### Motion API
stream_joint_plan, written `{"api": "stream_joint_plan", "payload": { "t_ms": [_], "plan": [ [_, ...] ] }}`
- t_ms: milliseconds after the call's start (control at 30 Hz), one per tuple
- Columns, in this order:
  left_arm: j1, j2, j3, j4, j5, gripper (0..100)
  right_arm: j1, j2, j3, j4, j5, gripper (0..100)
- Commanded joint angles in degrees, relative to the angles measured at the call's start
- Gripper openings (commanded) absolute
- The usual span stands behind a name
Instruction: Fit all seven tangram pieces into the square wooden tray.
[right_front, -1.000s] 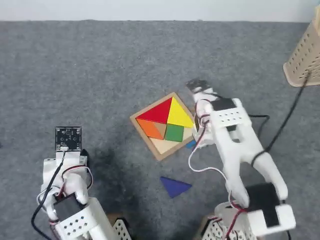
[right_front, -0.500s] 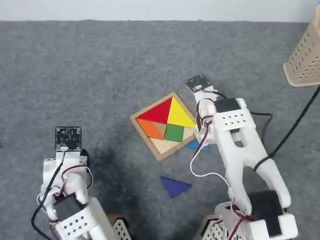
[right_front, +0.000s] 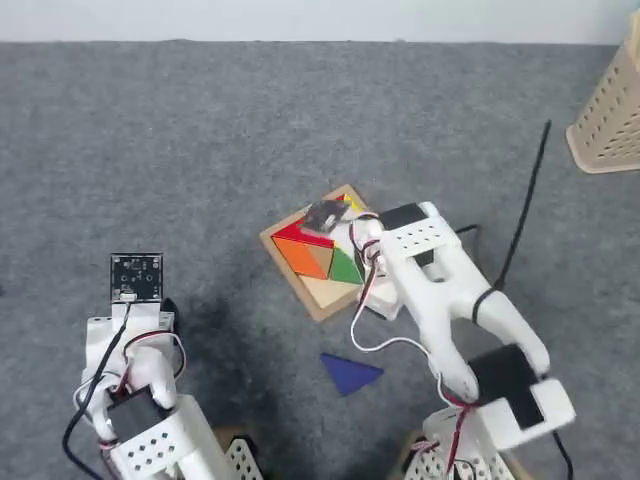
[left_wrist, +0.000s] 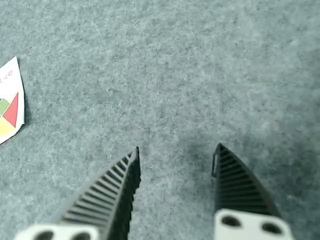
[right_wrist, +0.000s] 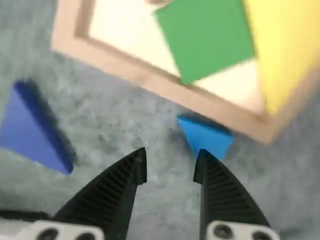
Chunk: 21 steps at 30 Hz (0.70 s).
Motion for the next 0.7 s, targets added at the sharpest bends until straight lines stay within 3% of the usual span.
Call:
{"api": "stream_joint_plan", "payload": {
  "t_ms": [0,467,533,667],
  "plan": [
    [0.35,-0.53,-0.31,0.26,-0.44,22,-0.48,0.48,-3.25,-1.80,5.19,16.3],
    [0.35,-0.53,-0.31,0.26,-0.44,22,4.09,6.29,-3.78,-8.31,5.89,16.1],
    [0.35,-0.53,-0.31,0.26,-0.44,22,4.62,7.34,-5.36,-8.13,2.02,16.0],
    [0.35,-0.53,-0.31,0.26,-0.44,22,7.87,10.95,-10.90,-6.11,-12.57,15.9]
  ]
}}
